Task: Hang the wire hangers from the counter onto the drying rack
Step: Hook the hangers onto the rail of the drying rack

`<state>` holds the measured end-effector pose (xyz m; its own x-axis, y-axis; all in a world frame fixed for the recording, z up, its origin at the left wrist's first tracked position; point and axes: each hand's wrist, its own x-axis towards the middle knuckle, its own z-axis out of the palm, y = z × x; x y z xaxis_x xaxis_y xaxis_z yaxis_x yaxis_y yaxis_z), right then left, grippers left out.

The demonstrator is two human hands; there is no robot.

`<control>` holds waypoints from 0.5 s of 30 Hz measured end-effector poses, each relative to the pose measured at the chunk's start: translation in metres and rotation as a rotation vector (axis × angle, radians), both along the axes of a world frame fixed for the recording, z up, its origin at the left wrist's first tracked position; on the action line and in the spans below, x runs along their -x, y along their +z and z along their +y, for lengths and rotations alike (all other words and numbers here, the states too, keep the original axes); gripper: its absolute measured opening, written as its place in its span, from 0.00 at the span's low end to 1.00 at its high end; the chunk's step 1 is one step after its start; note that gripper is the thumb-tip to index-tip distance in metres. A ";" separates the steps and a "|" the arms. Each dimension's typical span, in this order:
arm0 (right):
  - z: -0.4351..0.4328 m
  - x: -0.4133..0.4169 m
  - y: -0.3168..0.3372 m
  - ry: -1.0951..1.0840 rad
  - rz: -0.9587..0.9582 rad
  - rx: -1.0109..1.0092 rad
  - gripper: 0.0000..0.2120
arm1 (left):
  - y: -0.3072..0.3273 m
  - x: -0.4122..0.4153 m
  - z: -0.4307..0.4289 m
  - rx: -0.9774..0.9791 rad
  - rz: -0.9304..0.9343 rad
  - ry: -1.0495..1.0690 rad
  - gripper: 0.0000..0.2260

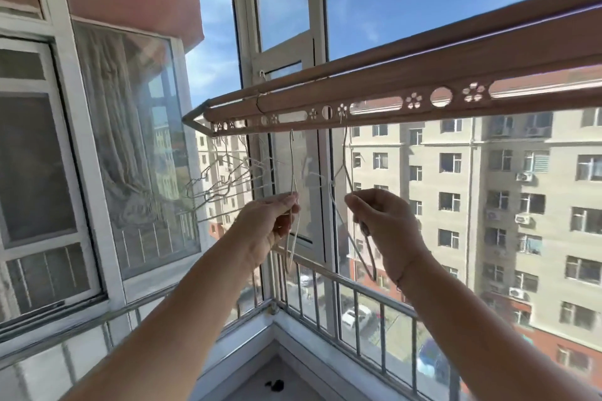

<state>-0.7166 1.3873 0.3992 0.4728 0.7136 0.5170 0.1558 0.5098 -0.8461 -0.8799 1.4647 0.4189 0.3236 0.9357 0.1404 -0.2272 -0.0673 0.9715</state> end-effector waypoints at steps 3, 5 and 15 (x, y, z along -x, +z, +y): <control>0.032 0.005 0.011 -0.029 0.006 -0.024 0.02 | 0.012 0.002 0.039 -0.037 -0.008 -0.038 0.05; 0.049 0.007 0.016 -0.054 -0.014 -0.027 0.03 | 0.017 0.001 0.061 -0.049 -0.011 -0.052 0.05; 0.102 -0.001 0.023 -0.174 -0.092 -0.021 0.04 | 0.025 -0.008 0.125 -0.076 -0.057 -0.130 0.06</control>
